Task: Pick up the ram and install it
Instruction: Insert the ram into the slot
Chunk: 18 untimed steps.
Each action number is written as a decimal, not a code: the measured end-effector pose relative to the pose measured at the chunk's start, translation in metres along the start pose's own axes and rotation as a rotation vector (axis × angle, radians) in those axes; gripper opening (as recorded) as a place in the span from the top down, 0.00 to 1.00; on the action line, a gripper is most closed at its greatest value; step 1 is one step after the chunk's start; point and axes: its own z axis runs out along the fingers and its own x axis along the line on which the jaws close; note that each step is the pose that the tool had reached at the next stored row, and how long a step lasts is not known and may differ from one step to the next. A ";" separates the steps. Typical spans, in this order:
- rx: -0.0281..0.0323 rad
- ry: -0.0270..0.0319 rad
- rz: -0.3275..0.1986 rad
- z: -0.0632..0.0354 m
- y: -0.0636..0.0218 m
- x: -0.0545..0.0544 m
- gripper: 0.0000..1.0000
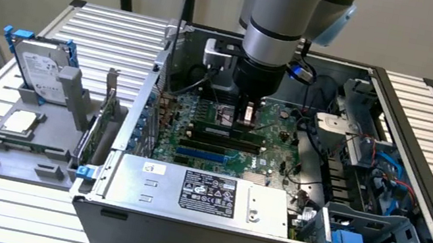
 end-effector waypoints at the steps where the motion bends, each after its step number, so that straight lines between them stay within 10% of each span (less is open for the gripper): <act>1: -0.0006 -0.0001 0.000 0.0001 -0.0004 0.000 0.86; 18: -0.0004 -0.0004 -0.022 0.0052 0.0019 0.004 0.86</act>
